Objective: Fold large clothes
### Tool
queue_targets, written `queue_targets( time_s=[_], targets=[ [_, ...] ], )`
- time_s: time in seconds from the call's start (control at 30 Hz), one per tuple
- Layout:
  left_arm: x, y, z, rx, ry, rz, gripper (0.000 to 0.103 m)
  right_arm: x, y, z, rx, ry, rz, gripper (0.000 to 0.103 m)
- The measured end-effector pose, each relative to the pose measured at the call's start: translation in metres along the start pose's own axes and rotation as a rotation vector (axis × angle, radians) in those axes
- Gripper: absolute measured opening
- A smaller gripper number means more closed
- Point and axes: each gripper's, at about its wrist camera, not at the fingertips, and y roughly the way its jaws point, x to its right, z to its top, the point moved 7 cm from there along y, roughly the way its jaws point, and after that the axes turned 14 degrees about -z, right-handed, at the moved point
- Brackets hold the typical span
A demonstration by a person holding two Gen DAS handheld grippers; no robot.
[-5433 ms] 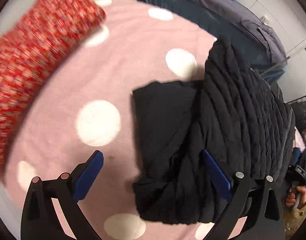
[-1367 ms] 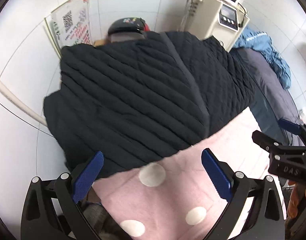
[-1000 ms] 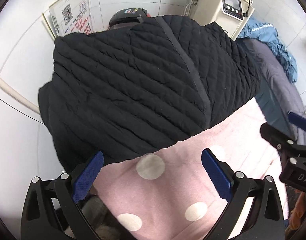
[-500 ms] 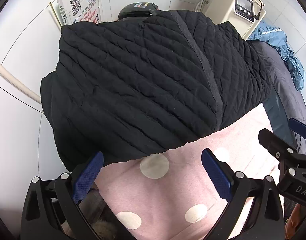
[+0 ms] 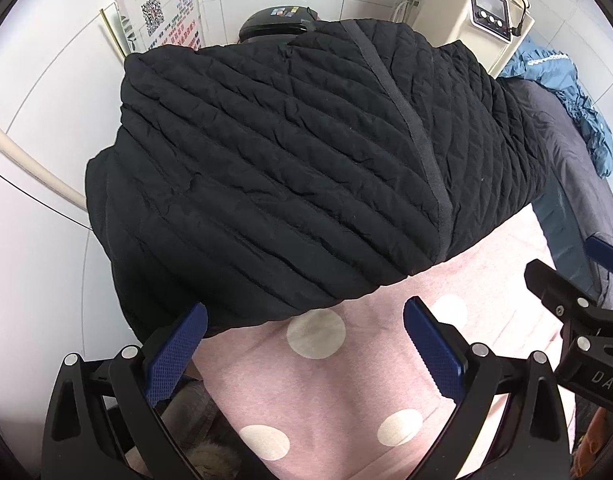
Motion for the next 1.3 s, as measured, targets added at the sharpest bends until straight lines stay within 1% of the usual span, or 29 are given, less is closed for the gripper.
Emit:
queue_targets(
  time_s=[0.07, 0.23, 0.43, 1.07, 1.2, 1.3],
  targets=[
    [-0.0006, -0.0007, -0.0003, 0.002, 0.001, 0.002, 0.097, 0.0014, 0.0009, -0.0005, -0.002, 0.0, -0.012, 0.095],
    [-0.0008, -0.0016, -0.0007, 0.003, 0.003, 0.004, 0.097, 0.0023, 0.0013, -0.0011, -0.01, 0.007, -0.01, 0.095],
    [-0.0035, -0.0032, -0.0015, 0.002, 0.011, 0.025, 0.097, 0.0015, 0.0016, -0.0019, -0.013, 0.004, -0.017, 0.095],
    [-0.009, -0.001, -0.0033, -0.005, -0.003, 0.031, 0.096, -0.0021, 0.0037, -0.004, -0.025, -0.002, -0.014, 0.095],
    [-0.0079, -0.0001, -0.0029, -0.004, 0.006, 0.033, 0.097, -0.0016, 0.0047, -0.005, -0.028, 0.0, -0.015, 0.095],
    [-0.007, 0.0008, -0.0032, -0.004, 0.022, 0.051, 0.097, -0.0007, 0.0059, -0.0053, -0.031, 0.003, -0.015, 0.095]
  ],
)
